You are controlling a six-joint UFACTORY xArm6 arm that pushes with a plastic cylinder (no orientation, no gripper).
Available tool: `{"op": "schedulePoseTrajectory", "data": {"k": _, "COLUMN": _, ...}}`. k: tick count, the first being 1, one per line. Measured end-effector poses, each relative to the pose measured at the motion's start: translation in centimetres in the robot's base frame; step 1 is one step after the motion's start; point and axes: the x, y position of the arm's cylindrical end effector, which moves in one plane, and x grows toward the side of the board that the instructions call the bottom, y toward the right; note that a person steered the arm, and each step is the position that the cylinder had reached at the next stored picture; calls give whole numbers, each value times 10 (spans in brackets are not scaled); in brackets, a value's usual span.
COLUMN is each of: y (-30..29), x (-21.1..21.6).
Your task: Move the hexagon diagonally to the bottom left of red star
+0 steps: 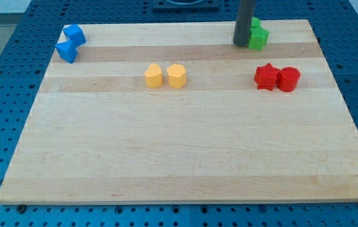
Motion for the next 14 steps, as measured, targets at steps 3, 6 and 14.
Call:
{"op": "schedulePoseTrajectory", "data": {"k": 3, "y": -35, "x": 9}}
{"op": "schedulePoseTrajectory", "data": {"k": 6, "y": -162, "x": 95}}
{"op": "schedulePoseTrajectory", "data": {"k": 14, "y": -158, "x": 165}}
